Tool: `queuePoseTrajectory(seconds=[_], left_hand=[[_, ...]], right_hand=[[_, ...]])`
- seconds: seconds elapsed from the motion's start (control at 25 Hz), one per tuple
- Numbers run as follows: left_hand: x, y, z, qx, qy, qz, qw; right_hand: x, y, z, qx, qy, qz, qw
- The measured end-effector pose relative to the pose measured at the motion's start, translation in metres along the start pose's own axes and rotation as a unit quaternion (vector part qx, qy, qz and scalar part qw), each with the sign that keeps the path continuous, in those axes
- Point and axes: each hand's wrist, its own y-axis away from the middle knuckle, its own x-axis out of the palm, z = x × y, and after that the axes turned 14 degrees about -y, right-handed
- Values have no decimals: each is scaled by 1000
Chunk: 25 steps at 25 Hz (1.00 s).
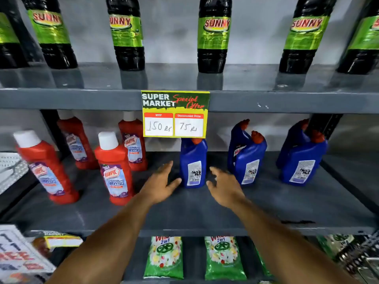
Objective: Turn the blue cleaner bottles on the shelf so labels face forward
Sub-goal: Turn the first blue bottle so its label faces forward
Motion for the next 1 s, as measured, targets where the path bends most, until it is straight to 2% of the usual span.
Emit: queuePoseTrajectory(seconds=[0.12,0.24,0.36,0.6,0.8,0.92,1.0], left_hand=[[-3,-22,-6,-47,118,23,992],[-3,-42,-14,-27,225,11,974],[-1,-48,-19,-22,276,-8,961],[-9,-40,-26,-55,314,-34,947],[-23,-32,-36,-88,284,-10,955],[-29,-32,-49,-128,330,27,935],[-35,-33,-53,-137,321,49,936]], right_hand=[[13,-14,6,22,-59,-28,998],[26,-20,9,33,-88,-25,995],[40,-17,7,28,-121,-32,992],[63,-11,-1,19,-134,22,991],[58,-18,-5,1,-162,9,987],[53,-24,-8,-21,-165,11,986],[48,-29,-12,-14,-190,25,981]])
